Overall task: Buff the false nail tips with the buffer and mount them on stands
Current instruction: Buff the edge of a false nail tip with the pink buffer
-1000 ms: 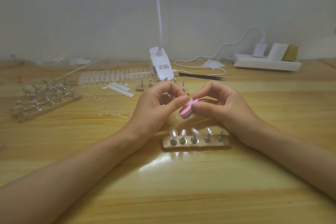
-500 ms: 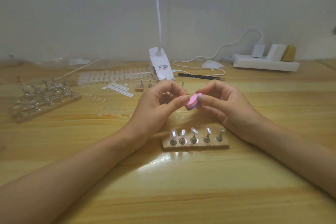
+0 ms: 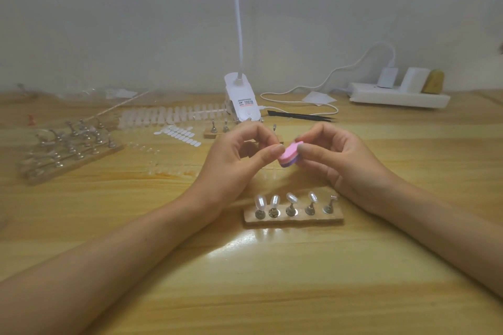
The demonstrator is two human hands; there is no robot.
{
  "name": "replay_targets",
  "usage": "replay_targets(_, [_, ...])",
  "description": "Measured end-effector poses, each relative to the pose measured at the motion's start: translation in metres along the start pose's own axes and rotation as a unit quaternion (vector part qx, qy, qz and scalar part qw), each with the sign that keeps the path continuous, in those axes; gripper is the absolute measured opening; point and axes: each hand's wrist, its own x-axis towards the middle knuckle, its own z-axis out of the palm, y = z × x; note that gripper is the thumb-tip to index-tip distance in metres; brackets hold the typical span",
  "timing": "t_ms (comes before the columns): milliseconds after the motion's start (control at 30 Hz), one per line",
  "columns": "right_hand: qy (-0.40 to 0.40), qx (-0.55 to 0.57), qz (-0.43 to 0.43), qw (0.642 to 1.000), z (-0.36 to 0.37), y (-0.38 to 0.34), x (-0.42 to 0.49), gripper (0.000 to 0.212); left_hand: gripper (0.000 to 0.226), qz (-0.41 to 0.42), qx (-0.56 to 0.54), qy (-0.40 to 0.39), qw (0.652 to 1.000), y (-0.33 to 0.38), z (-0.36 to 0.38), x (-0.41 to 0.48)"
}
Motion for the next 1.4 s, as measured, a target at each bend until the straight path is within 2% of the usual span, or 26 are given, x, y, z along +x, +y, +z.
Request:
replay_targets(133, [-0.062, -0.021, 0.012, 0.998, 0.0013, 0.0003, -0.0012, 0.017, 0.012, 0.002, 0.006, -0.002, 1.000, -0.0003, 0.0001, -0.0005])
replay_targets(267, [-0.002, 0.013, 0.011, 1.000, 0.0003, 0.0002, 0.0010, 0.014, 0.012, 0.002, 0.010, -0.001, 1.000, -0.0004, -0.0001, -0.0005])
replay_targets(567, [-0.060, -0.028, 0.020, 0.998, 0.0015, -0.0010, -0.0005, 0.013, 0.012, -0.004, 0.003, 0.000, 1.000, 0.0003, -0.0005, -0.0005])
replay_targets(700, [-0.001, 0.017, 0.023, 1.000, 0.0001, -0.0013, 0.0005, 0.014, 0.011, -0.006, -0.009, 0.003, 1.000, 0.0009, -0.0002, -0.0010])
replay_targets(800, [-0.064, -0.031, 0.027, 0.997, 0.0038, -0.0017, -0.0023, 0.012, 0.011, -0.006, -0.006, 0.001, 1.000, 0.0003, -0.0005, -0.0012])
replay_targets(900, [0.002, 0.008, 0.013, 1.000, 0.0010, -0.0011, -0.0003, 0.014, 0.012, -0.004, 0.001, -0.005, 1.000, 0.0003, 0.0003, -0.0011])
replay_targets(933, [0.006, 0.013, 0.016, 1.000, 0.0005, -0.0013, -0.0003, 0.015, 0.012, -0.005, -0.001, -0.003, 1.000, 0.0006, 0.0004, -0.0012])
replay_targets(1033, [-0.055, -0.022, 0.024, 0.998, 0.0036, -0.0012, -0.0018, 0.016, 0.011, -0.007, -0.010, 0.000, 1.000, 0.0004, -0.0001, -0.0009])
replay_targets(1133, [0.013, 0.012, 0.011, 1.000, 0.0017, -0.0019, -0.0006, 0.018, 0.012, -0.007, -0.004, 0.001, 1.000, 0.0005, 0.0004, -0.0009])
replay_targets(1167, [0.012, 0.014, 0.009, 1.000, 0.0013, -0.0017, -0.0006, 0.019, 0.013, -0.006, -0.004, 0.007, 1.000, 0.0005, 0.0004, -0.0009])
replay_targets(1267, [-0.051, -0.027, 0.009, 0.998, 0.0054, -0.0001, -0.0029, 0.018, 0.013, -0.007, -0.015, 0.018, 1.000, 0.0005, 0.0003, -0.0015])
replay_targets(1400, [0.015, 0.021, 0.007, 1.000, 0.0042, 0.0010, -0.0009, 0.016, 0.014, -0.006, -0.004, 0.027, 1.000, 0.0003, 0.0003, -0.0011])
